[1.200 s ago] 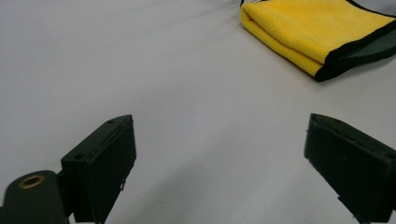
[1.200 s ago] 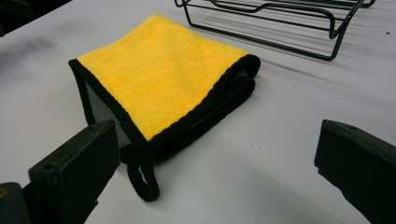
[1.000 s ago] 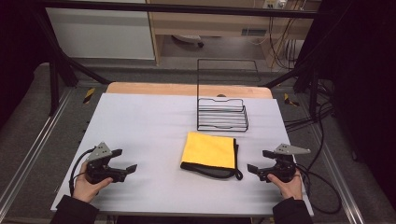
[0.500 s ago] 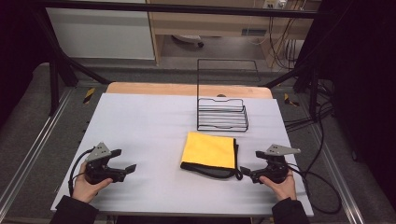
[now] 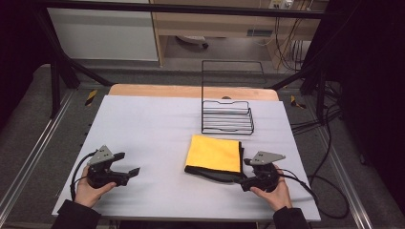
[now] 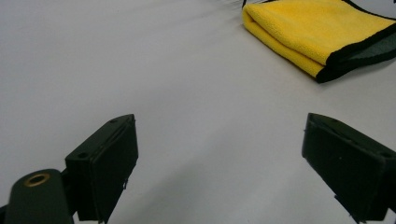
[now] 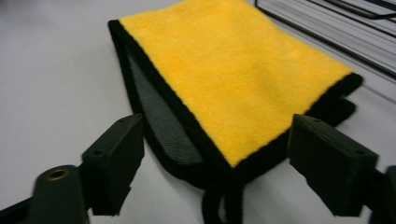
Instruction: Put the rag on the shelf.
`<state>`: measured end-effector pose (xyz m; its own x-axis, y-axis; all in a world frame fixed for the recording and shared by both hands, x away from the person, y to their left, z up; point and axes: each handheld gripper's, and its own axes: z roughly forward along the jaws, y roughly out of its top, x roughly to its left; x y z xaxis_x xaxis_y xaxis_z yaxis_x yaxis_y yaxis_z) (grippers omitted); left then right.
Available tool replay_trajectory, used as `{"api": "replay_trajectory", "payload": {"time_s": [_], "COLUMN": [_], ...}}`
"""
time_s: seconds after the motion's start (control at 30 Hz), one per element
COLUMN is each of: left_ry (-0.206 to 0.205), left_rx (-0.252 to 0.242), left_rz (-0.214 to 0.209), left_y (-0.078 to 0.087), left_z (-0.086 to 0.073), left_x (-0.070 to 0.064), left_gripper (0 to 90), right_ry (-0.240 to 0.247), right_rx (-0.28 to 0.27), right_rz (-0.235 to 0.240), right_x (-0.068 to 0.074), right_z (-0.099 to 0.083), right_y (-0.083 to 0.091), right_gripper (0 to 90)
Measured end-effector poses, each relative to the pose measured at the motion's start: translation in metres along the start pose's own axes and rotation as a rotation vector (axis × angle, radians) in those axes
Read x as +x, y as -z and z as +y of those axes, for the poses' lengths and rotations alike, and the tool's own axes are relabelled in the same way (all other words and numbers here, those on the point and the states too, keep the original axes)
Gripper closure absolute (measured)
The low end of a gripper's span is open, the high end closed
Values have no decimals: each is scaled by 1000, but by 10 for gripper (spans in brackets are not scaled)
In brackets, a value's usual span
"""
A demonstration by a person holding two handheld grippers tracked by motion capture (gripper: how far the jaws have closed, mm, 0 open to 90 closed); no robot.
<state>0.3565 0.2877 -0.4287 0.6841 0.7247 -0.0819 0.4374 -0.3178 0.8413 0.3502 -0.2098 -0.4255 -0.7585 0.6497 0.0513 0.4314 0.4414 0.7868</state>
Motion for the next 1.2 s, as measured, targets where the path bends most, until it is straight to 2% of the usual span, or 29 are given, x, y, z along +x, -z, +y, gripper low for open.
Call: {"api": "replay_trajectory", "payload": {"time_s": [0.03,0.1,0.2,0.27,0.3,0.4,0.57,0.87,1.2], "left_ry": [0,-1,-3,-5,-6,-5,-5,-3,-4], "left_rx": [0,1,1,5,7,9,9,12,12], "left_rz": [0,-1,0,0,2,3,7,5,8], "left_y": [0,0,0,0,0,0,-1,-1,-1], "left_z": [0,0,0,0,0,0,0,0,0], "left_x": [0,0,0,0,0,0,0,0,1], "left_gripper": [111,112,119,120,122,126,133,140,146], "right_ry": [0,29,45,56,83,119,144,156,99], "right_rx": [0,28,56,67,97,129,134,140,148], "right_rz": [0,6,18,12,-10,-33,-51,-23,1], "right_x": [0,6,9,10,11,12,10,6,-3], "right_z": [0,1,0,-1,-1,-2,-3,-1,4], "right_y": [0,-9,-17,-19,-22,-28,-31,-34,-36], "right_gripper": [237,296,370,384,403,426,488,570,759]}}
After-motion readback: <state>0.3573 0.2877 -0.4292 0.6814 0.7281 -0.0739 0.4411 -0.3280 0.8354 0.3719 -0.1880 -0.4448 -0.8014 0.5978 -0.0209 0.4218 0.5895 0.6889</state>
